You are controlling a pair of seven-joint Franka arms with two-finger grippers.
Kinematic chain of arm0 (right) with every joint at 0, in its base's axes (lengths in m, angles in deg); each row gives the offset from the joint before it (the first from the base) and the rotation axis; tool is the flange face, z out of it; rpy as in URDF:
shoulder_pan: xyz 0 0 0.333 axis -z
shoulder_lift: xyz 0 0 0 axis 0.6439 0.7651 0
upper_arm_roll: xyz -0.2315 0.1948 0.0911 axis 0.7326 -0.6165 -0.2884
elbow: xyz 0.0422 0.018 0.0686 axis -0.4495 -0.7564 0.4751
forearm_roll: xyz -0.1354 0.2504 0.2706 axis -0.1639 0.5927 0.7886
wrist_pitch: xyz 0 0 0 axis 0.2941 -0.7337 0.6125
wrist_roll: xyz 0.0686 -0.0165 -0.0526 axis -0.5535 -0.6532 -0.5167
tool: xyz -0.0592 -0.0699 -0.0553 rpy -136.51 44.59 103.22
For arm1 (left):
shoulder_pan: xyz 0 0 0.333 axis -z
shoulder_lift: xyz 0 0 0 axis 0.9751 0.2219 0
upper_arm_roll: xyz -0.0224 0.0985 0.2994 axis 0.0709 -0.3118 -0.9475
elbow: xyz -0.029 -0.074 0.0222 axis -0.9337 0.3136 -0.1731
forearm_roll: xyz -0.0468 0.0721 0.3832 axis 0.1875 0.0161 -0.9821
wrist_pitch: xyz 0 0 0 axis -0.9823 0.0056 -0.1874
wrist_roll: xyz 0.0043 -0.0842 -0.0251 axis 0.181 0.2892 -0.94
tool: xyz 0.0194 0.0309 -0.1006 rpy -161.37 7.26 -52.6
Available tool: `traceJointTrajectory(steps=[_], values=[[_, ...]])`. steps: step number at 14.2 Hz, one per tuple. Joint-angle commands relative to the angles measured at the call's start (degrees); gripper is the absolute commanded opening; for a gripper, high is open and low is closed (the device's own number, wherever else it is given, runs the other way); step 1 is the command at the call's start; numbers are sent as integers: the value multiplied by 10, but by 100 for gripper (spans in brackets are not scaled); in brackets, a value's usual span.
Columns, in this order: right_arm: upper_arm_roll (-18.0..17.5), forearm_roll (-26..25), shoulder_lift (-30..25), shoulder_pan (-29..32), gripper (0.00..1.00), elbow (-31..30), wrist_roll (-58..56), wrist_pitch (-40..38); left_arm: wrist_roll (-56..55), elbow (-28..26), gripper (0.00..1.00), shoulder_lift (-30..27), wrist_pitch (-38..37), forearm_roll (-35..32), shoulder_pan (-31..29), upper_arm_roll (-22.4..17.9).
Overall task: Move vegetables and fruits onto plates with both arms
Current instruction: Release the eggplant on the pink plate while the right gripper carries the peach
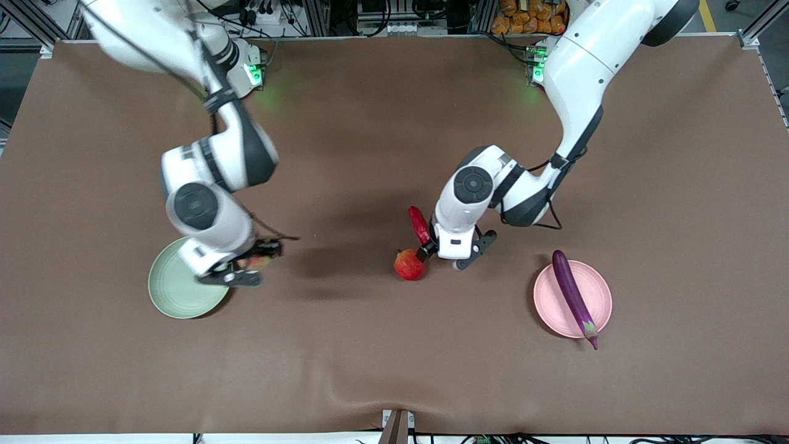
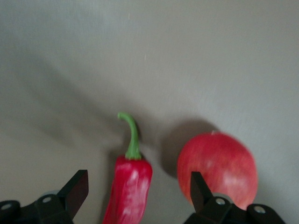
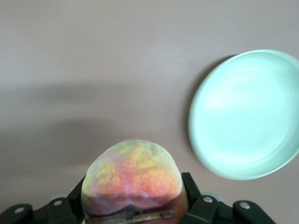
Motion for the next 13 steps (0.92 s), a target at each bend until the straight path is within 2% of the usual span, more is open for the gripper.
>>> traceJointTrajectory(steps=[1, 5, 7, 8, 9, 10, 11, 13], values=[[-16, -16, 30, 61, 7, -7, -101, 40, -13, -31, 94, -10, 13, -15, 13, -5], [-15, -63, 68, 96, 9, -8, -154, 74, -23, -44, 86, -12, 14, -27, 24, -5], [-15, -63, 76, 112, 17, -8, -199, 74, -23, -44, 81, -7, 30, -26, 29, -5], [-15, -62, 83, 123, 29, -9, -216, 74, -23, -45, 75, -6, 40, -26, 28, -5], [-16, -62, 88, 136, 50, -12, -230, 75, -22, -54, 68, -6, 53, -27, 28, -5], [-17, -60, 89, 146, 81, -13, -245, 75, -22, -60, 62, -6, 64, -27, 28, -5], [-18, -59, 88, 147, 100, -12, -252, 74, -22, -63, 59, -6, 69, -27, 28, -6], [-21, -54, 82, 137, 100, -2, -250, 67, -21, -64, 48, -3, 69, -37, 27, -8]])
